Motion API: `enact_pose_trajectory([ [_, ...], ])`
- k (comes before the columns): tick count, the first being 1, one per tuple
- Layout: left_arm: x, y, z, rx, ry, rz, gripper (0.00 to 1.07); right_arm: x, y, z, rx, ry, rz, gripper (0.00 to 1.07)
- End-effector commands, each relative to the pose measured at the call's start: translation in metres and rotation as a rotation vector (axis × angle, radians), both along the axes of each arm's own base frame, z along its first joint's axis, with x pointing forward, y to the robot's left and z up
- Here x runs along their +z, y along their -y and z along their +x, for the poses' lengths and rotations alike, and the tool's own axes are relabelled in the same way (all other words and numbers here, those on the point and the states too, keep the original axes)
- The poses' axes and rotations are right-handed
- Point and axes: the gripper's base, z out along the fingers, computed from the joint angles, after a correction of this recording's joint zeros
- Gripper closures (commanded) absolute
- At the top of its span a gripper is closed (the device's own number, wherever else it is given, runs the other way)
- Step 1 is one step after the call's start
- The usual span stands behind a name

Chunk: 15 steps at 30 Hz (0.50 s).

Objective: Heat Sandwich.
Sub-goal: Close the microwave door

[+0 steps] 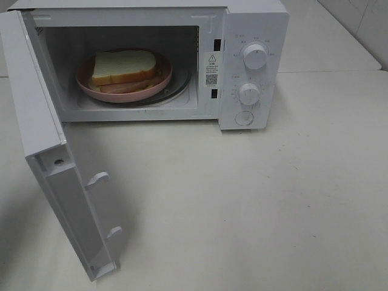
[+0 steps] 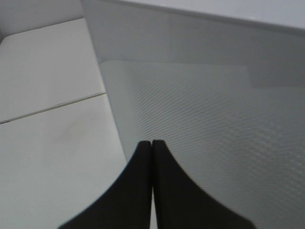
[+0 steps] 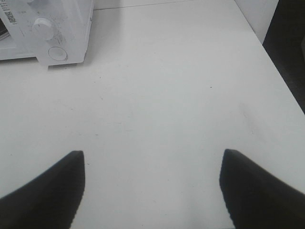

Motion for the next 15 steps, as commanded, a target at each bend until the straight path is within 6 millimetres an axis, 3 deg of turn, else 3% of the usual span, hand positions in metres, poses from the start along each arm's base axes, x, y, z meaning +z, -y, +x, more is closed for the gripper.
enact_pose_trajectory([
  [1, -0.001, 0.006, 0.001, -0.056, 0.023, -0.039, 1.07, 0.000, 0.000, -0.004, -0.004, 0.034, 0.003, 0.32],
  [6, -0.007, 0.009, 0.008, -0.071, 0.008, -0.060, 1.07, 0.000, 0.000, -0.004, -0.004, 0.034, 0.003, 0.32],
  [15, -0.016, 0.036, 0.015, -0.128, -0.018, -0.100, 1.07, 0.000, 0.000, -0.004, -0.004, 0.034, 0.003, 0.32],
])
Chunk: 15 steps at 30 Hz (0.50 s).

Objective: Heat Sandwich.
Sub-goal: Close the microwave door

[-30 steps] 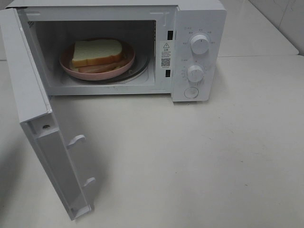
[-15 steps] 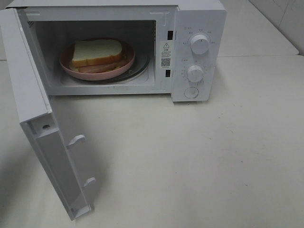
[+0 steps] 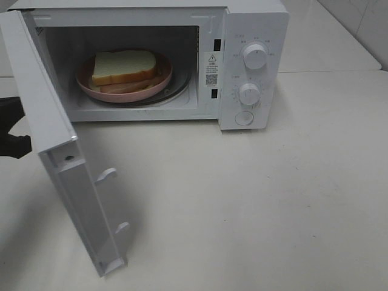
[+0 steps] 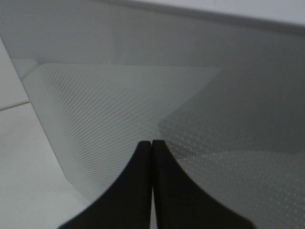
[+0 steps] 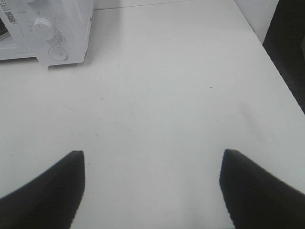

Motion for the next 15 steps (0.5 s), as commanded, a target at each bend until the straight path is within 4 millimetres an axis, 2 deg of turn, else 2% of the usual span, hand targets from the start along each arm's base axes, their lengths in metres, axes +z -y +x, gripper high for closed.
enact_pose_trajectory([
  [1, -0.001, 0.011, 0.004, -0.025, 0.035, -0.036, 1.07, 0.000, 0.000, -0.004, -0.004, 0.034, 0.003, 0.32],
  [6, -0.003, 0.021, 0.005, -0.038, 0.030, -0.043, 1.07, 0.000, 0.000, -0.004, -0.004, 0.034, 0.003, 0.32],
  [15, -0.003, 0.053, 0.015, -0.062, 0.045, -0.047, 1.07, 0.000, 0.000, -0.004, -0.004, 0.034, 0.003, 0.32],
])
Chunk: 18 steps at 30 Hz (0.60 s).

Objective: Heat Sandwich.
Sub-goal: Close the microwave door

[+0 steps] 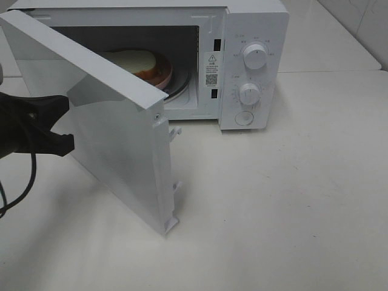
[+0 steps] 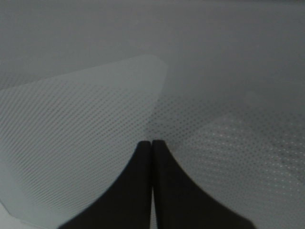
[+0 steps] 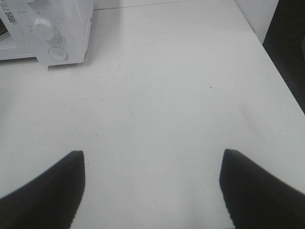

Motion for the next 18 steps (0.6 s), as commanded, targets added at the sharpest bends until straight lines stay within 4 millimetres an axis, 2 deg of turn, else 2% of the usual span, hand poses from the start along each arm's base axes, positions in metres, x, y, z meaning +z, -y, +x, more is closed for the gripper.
enact_pose_trajectory([
  [1, 0.005, 0.018, 0.008, -0.007, 0.037, -0.019, 1.07, 0.000, 0.000, -0.004, -0.004, 0.034, 0.003, 0.32],
  [18, 0.004, 0.073, 0.038, -0.004, 0.052, -0.054, 1.07, 0.000, 0.000, -0.004, -0.004, 0.034, 0.003, 0.32],
])
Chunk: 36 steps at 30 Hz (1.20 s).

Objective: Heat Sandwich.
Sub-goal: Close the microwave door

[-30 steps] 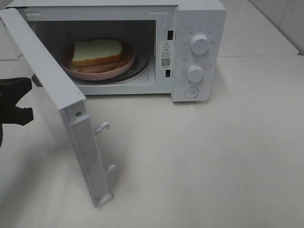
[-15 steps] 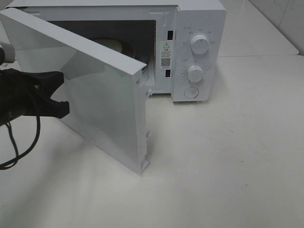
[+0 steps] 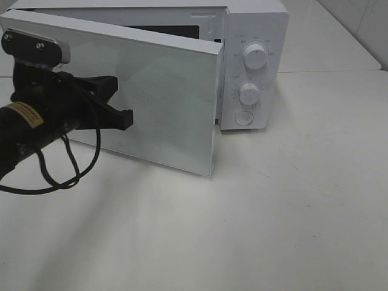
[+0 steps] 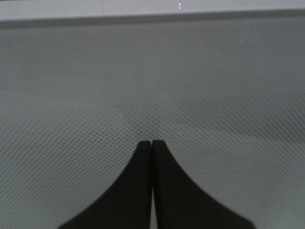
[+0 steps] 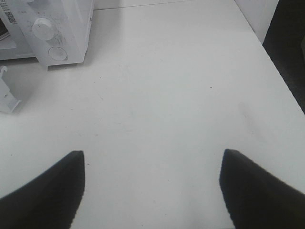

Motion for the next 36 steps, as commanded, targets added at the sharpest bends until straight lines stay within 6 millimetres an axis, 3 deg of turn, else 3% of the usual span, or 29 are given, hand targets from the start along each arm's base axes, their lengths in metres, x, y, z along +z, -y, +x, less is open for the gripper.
enact_pose_trajectory([
  [1, 0.003, 0.008, 0.005, -0.001, 0.015, -0.016, 1.07, 0.000, 0.000, -0.004, -0.004, 0.034, 0.003, 0.32],
  [18, 0.013, 0.036, 0.051, 0.063, 0.013, -0.040, 1.07, 0.000, 0.000, -0.004, -0.005, 0.034, 0.004, 0.32],
  [36, 0.017, 0.055, 0.085, 0.103, 0.009, -0.074, 1.07, 0.000, 0.000, -0.004, -0.005, 0.034, 0.005, 0.32],
])
